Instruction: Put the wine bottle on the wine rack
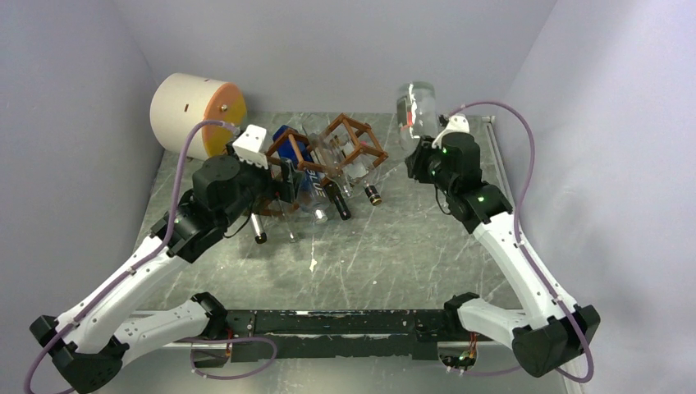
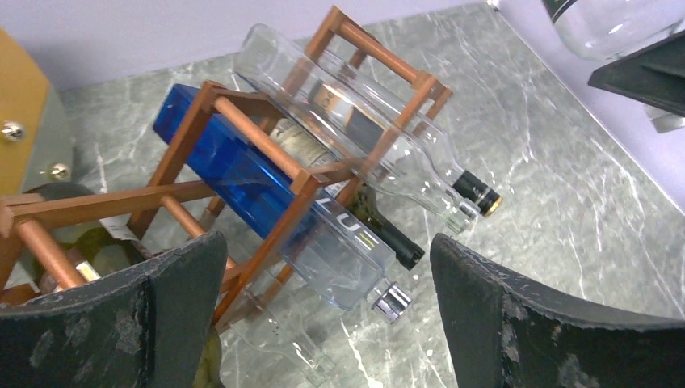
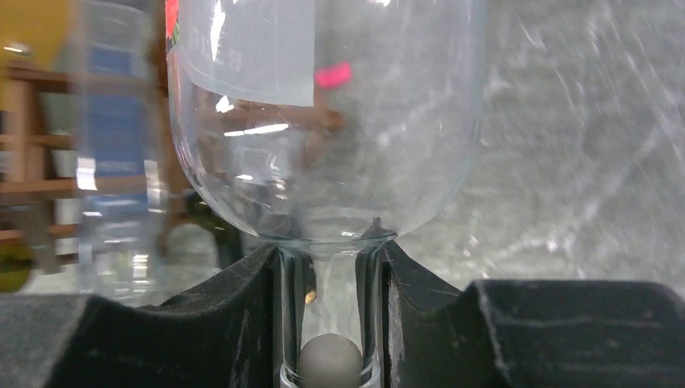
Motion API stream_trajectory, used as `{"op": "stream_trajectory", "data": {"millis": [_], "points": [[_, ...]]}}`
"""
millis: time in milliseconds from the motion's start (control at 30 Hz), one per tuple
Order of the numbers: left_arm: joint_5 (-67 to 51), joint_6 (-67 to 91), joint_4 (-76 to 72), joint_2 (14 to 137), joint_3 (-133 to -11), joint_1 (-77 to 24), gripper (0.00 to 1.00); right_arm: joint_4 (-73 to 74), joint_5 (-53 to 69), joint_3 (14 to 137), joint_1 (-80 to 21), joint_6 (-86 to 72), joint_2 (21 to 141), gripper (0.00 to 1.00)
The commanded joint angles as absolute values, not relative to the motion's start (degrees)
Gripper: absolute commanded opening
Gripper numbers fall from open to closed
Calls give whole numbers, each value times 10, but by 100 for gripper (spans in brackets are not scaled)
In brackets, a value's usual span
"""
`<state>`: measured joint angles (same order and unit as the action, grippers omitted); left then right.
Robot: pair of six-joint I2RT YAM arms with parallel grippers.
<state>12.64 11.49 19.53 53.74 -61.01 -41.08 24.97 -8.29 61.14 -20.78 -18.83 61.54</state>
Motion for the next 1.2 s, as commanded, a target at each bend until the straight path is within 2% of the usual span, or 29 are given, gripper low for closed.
{"op": "stream_trajectory", "data": {"millis": [0,233,567,667,900,1167], "points": [[192,132,161,504,-631,-408,99,125,-66,708,-269,-169,611,0],[214,127,120,441,-620,-408,99,74,-61,777,-372,-203,675,0],[242,122,137,393,-637,-408,99,-18,-123,850,-515,-277,806,0],[278,137,157,394,-647,-408,99,-30,-131,870,-536,-320,846,0],[476,296,215,402,-653,-408,98,3,-168,926,-559,-402,929,0],[503,348,322,405,-700,-408,99,19,-170,980,-587,-428,1002,0]]}}
